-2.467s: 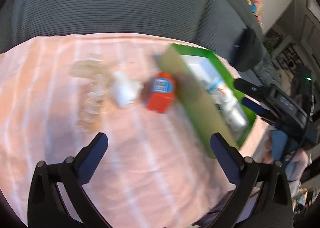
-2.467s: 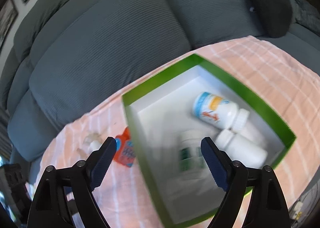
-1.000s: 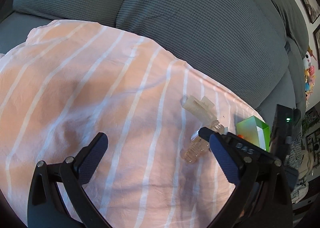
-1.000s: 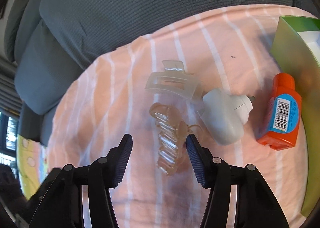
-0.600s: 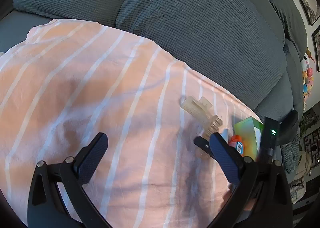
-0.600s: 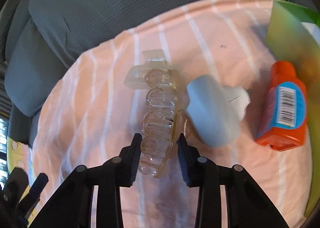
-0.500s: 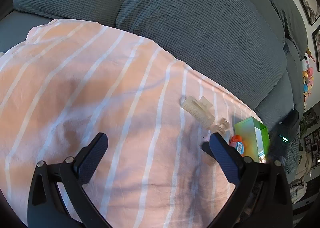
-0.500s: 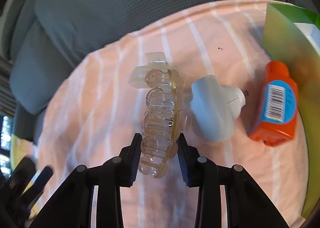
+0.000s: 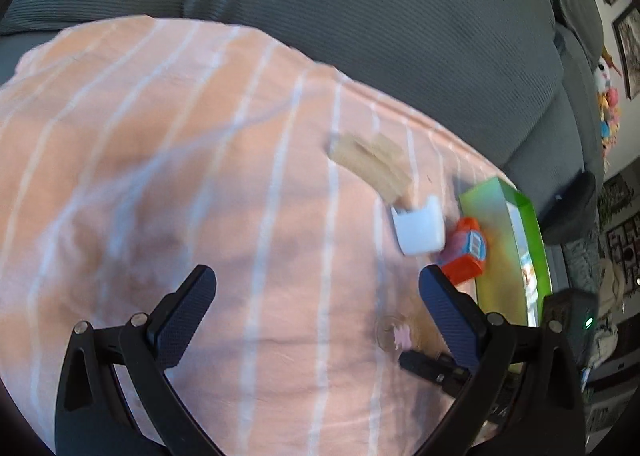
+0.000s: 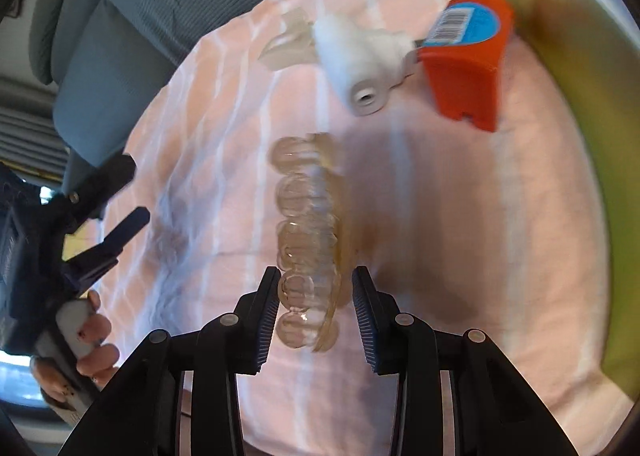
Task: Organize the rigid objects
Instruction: 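Grasp the clear ridged plastic strip with the right gripper, then lift the strip in the right gripper and carry it toward the box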
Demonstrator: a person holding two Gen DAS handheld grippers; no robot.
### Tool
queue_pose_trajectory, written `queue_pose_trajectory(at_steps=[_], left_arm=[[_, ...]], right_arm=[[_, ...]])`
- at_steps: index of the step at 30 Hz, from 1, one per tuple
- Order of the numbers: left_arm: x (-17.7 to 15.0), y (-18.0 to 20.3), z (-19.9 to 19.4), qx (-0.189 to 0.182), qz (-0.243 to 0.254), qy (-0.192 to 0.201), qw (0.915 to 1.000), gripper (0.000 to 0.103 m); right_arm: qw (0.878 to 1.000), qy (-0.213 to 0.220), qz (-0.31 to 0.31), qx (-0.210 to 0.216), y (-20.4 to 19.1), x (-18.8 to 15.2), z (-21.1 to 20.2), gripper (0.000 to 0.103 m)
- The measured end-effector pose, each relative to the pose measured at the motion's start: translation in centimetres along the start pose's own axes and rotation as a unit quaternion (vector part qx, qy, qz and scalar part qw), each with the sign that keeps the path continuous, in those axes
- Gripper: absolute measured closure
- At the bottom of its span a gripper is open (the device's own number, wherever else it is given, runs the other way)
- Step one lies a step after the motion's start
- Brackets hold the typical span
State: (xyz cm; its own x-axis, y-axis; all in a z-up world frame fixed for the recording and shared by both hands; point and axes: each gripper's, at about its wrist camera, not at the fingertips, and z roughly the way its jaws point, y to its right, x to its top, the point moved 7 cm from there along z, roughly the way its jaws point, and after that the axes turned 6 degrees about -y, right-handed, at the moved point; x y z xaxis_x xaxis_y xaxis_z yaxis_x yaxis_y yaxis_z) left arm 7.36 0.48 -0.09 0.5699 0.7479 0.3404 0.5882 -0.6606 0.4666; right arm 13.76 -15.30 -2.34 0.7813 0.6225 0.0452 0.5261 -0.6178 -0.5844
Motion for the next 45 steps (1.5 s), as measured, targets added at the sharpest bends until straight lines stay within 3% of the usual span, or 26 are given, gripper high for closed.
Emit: queue_pose_trajectory(at_steps=[9,12,15,17,22,24,26,29,34,38,41,43,45], left_arm=[[-2.3,2.8,2.8,-0.019,0.033,-0.045,0.9982,0.003],[-2.9,3.5,3.4,-0.039,0.037,-0.059,0.9968,0.003],[-3.5,3.9,4.1,-0.053,0.036,-0.073,0.9953,0.005],[-3.8,4.0,4.8,-0.053,0.033,-0.08,0.9949,0.008],[-4.3,3.9,5.9,-0.064,0.019,-0.097,0.9931,0.017],[-4.3,4.0,6.1,-0.068,0.015,-0.09,0.9935,0.03],[-4.3,3.9,6.4,-0.065,0.015,-0.085,0.9942,0.035],[-4.4,4.1,6.7,-0.056,0.027,-0.08,0.9948,0.036],[-4.4,4.7,7.1,-0.047,0.047,-0.068,0.9955,0.037],[-4.4,5.0,7.6,-0.041,0.06,-0.065,0.9952,0.059],[-4.2,5.1,7.8,-0.04,0.068,-0.058,0.9952,0.063],[-4.2,5.4,7.8,-0.053,0.072,-0.061,0.9942,0.073],[-4.3,5.7,7.9,-0.051,0.079,-0.06,0.9938,0.074]], right_arm=[[0.995,0.065,0.023,-0.075,3.0,1.4,-3.3,0.063],[0.994,0.083,0.023,-0.06,3.3,1.8,-4.8,0.063],[0.992,0.11,0.031,-0.045,3.7,2.4,-6.1,0.052],[0.991,0.12,0.031,-0.045,3.7,2.7,-6.7,0.052],[0.994,0.108,0.014,-0.009,1.4,3.8,-6.7,0.052],[0.995,0.096,0.008,-0.01,0.9,4.7,-6.0,0.052],[0.996,0.085,0.01,-0.009,0.1,6.0,-4.6,0.052],[0.998,0.058,0.016,0.004,-0.5,7.0,-2.2,0.052],[0.999,0.039,0.02,-0.011,0.3,6.8,-0.2,0.052],[0.999,0.026,0.018,-0.025,0.6,6.5,0.9,0.052],[0.999,0.028,0.016,-0.037,0.7,6.3,1.4,0.051],[0.999,0.033,0.014,-0.04,0.9,6.3,1.2,0.051],[0.998,0.039,0.014,-0.041,1.0,6.2,1.3,0.051]])
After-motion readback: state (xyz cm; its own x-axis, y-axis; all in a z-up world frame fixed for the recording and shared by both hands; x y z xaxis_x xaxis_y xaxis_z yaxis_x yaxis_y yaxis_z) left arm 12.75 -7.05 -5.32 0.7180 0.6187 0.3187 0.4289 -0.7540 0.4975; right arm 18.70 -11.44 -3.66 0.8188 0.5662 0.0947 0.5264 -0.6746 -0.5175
